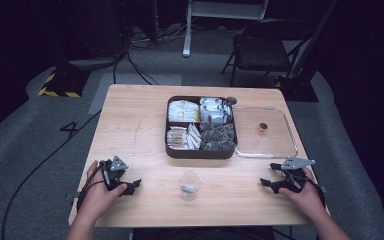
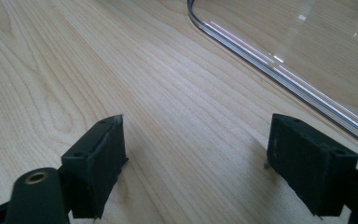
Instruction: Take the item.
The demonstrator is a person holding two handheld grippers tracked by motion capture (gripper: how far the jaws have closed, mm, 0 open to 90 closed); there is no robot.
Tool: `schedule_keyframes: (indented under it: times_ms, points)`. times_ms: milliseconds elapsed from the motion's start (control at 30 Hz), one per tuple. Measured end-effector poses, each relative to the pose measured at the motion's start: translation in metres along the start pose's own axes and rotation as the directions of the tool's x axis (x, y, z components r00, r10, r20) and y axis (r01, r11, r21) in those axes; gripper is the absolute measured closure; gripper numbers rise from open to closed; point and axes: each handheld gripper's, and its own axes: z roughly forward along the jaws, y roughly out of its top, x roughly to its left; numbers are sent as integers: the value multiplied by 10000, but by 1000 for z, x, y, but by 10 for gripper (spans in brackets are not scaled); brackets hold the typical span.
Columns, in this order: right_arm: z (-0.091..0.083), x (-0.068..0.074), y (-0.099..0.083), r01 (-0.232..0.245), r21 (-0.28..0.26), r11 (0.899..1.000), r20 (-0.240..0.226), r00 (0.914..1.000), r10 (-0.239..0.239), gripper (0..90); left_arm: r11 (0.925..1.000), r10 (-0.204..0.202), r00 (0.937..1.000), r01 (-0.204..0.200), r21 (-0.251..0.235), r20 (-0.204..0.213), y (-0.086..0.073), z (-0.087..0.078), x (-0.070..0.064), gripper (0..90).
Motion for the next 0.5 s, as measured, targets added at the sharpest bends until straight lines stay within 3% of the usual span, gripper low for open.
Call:
schedule_keyframes:
  times_ms: [100,300,500]
  points:
    - [0,0,0,0,4,10000,4,10000,0,195,9994,37,9999,-34,-353,94,-3,3,1,100]
    - [0,0,0,2,1,10000,0,10000,-2,195,9994,285,9994,-282,-217,169,-2,6,0,24]
    - [0,0,0,1,1,10000,1,10000,-1,195,9995,277,9993,-273,-177,257,-2,6,-1,4]
